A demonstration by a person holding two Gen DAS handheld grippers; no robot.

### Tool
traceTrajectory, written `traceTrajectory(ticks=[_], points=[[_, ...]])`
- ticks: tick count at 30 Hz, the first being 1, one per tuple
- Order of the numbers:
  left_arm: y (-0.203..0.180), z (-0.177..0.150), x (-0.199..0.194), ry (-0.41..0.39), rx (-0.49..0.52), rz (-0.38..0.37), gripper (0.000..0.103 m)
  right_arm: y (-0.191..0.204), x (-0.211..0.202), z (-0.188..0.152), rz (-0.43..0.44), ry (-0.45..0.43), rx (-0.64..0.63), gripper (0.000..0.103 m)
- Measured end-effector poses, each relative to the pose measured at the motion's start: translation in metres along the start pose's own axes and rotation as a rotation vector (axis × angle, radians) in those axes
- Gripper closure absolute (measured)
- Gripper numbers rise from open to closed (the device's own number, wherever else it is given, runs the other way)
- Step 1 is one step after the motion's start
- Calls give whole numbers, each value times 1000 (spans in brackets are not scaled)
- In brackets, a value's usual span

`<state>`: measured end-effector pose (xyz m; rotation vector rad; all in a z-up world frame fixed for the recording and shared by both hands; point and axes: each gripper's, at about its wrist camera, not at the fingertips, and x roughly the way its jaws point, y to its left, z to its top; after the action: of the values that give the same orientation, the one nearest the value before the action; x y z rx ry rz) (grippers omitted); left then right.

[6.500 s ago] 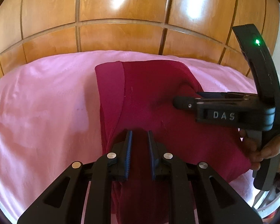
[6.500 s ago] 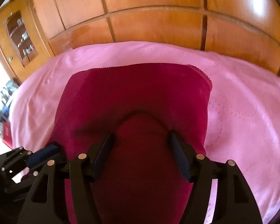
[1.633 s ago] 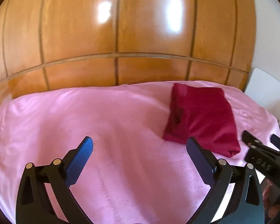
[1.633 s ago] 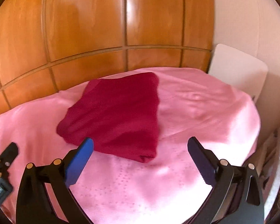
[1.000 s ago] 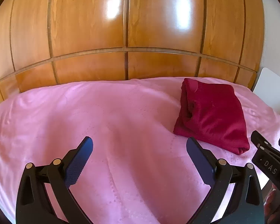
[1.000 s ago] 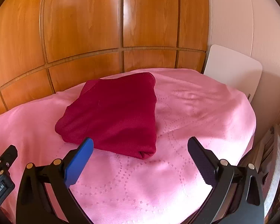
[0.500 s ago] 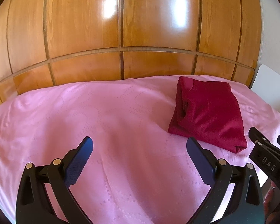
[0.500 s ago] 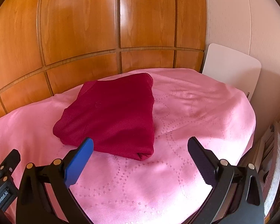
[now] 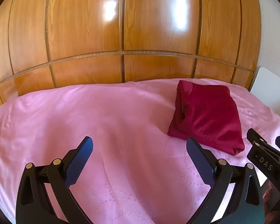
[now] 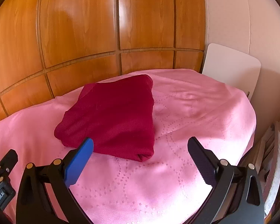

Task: Fold small clothes

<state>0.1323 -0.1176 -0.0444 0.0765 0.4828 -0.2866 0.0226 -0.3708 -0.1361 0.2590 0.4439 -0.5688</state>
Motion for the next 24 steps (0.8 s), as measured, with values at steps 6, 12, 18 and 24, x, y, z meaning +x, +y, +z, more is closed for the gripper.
traceTrajectory(ticks=[6,12,18,24], points=[[0,1,-4,-8,0,3,4,1,-3,1,4,-3,-2,2],[-2,2,-11,-26,7,5,4,1,-5,0,4,-2,2,2],[-5,3,-14,-32,9,6,4,1,-5,0,6,-1,7,2],[-6,4,-15,-33,13,8,4,2,-4,1,13,8,10,2]])
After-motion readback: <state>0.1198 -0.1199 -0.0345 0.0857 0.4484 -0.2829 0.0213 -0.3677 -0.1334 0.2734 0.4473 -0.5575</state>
